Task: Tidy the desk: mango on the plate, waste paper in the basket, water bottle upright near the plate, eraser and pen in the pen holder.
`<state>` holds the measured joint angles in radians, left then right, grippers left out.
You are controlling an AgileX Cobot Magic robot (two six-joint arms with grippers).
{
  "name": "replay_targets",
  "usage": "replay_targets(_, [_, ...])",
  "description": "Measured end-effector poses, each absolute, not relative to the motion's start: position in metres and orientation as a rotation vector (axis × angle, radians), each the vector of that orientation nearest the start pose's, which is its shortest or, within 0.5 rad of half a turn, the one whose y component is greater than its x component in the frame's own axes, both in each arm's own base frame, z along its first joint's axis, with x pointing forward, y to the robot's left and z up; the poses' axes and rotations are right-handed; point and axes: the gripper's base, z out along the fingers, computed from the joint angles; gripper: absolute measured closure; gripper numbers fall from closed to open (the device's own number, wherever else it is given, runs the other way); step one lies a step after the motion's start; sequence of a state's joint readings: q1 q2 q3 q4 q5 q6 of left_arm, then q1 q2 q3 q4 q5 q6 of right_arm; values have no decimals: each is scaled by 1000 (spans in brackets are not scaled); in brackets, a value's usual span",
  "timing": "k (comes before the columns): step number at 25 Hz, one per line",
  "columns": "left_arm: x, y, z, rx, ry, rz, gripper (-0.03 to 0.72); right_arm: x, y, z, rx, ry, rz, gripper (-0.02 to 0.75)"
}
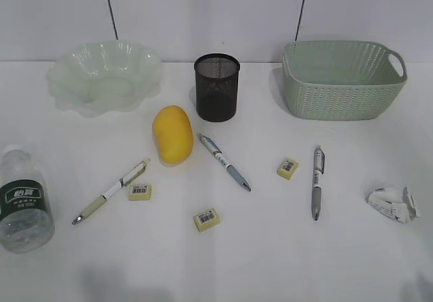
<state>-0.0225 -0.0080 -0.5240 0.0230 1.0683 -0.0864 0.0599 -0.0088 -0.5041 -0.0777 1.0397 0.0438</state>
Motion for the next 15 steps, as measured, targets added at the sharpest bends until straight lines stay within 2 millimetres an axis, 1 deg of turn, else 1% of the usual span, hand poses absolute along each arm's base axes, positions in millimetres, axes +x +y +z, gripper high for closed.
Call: replay_targets(15, [-9,2,283,-66,2019,-42,106,-6,-6,280,-12,2008,-26,216])
